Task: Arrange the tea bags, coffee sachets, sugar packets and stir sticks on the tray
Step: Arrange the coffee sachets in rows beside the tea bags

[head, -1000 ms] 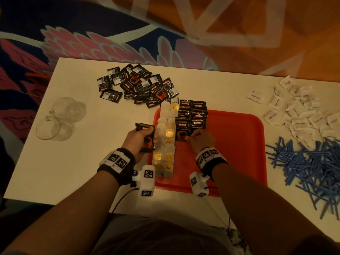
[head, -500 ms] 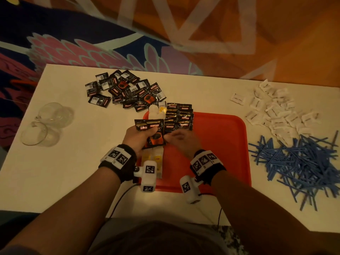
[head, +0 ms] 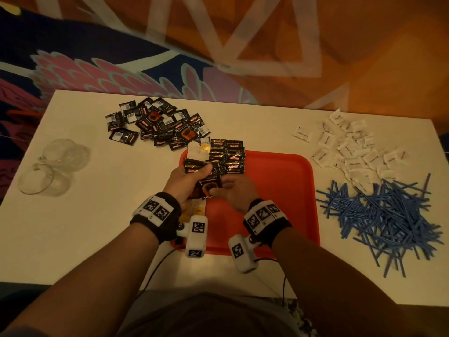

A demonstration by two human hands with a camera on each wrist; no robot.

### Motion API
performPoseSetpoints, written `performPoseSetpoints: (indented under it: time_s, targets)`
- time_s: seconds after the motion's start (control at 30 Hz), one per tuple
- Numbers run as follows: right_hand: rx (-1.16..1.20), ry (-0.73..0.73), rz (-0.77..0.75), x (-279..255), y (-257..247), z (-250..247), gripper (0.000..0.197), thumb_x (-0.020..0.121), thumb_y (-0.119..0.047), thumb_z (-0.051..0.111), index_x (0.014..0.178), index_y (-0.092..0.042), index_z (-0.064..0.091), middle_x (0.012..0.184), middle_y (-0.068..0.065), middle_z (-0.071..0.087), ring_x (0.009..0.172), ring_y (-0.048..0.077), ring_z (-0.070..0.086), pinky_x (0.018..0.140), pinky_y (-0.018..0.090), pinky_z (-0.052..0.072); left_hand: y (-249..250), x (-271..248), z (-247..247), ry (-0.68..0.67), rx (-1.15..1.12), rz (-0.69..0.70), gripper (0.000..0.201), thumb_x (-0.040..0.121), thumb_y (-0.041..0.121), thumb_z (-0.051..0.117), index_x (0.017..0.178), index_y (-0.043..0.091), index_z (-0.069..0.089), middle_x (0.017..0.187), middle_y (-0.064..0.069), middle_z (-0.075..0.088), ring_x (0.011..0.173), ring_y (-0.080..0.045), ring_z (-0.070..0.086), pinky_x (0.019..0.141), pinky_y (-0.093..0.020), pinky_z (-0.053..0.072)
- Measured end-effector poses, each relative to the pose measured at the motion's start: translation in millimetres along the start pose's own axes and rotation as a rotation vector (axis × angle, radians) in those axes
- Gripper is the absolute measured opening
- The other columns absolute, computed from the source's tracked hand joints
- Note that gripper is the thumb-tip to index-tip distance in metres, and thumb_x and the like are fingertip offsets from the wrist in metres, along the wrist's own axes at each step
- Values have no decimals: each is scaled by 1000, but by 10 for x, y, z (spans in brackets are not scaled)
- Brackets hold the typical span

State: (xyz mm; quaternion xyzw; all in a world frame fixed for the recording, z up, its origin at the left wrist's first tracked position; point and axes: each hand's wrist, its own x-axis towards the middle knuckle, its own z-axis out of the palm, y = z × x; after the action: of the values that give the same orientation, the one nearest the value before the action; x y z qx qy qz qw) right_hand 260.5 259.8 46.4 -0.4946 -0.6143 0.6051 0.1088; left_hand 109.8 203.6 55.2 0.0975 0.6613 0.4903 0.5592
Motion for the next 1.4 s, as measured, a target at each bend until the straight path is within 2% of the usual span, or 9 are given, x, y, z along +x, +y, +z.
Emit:
performPoseSetpoints:
  time_s: [0.27,0.53,0.67,0.8,0.9,1.0,1.1,1.23,1.4]
  targets:
    - [-27,-85,-93,-8,-31,-123,15,79,-8,77,94,-11,76,82,-8,70,66,-13,62,61,3,44,-6,64,71,64,-14,-65,35,82,21,79,113,10,70,103,-14,75,98,-35,72,91,-59,55]
    - [-243,-21,-37,32,83,-130,17,79,-20,80,95,-16,77,80,-12,65,71,-3,56,64,11,43,-36,102,70,-42,-71,-262,33,82,17,71,115,14,69,110,-16,70,85,-30,68,65,-37,54]
    - [-301,5,42,64,182,-130,16,83,-27,76,96,-19,76,85,-9,67,75,3,58,61,12,40,-12,113,79,101,89,-189,32,86,31,77,114,17,69,104,-8,75,94,-26,69,86,-46,56]
    - [-358,64,129,151,323,-254,23,90,-28,68,111,-23,72,103,-4,69,87,10,61,72,18,50,44,167,107,229,370,31,6,96,18,62,95,20,68,100,-6,71,85,-19,66,82,-38,56]
    - [-351,125,233,246,426,-371,25,90,-27,68,114,-21,69,108,-4,68,91,10,59,82,24,52,67,192,96,141,724,166,28,98,11,52,117,28,65,121,-3,65,112,-25,61,101,-37,48]
    - [-356,155,265,333,473,-442,28,85,-24,73,112,-18,66,106,-4,69,92,9,60,85,25,51,-9,281,62,-34,998,241,41,96,2,50,127,22,65,132,-3,58,123,-23,54,97,-22,38]
    - [-391,170,297,426,501,-444,26,82,-26,77,103,-20,63,97,-6,67,94,11,61,72,19,44,-84,350,34,-148,1148,266,43,93,2,51,127,24,66,133,-5,56,124,-23,53,101,-27,39]
    - [-483,145,308,530,496,-408,23,82,-31,76,93,-22,58,99,-5,65,99,15,61,89,31,51,-140,404,47,-181,1243,206,50,92,5,53,135,29,59,147,-2,41,134,-22,43,111,-33,34]
    - [-458,183,322,596,490,-386,25,79,-31,79,91,-20,60,97,-3,64,82,8,55,57,14,37,-143,451,90,-194,1267,210,53,92,5,53,141,26,54,147,-4,38,133,-25,43,111,-37,38]
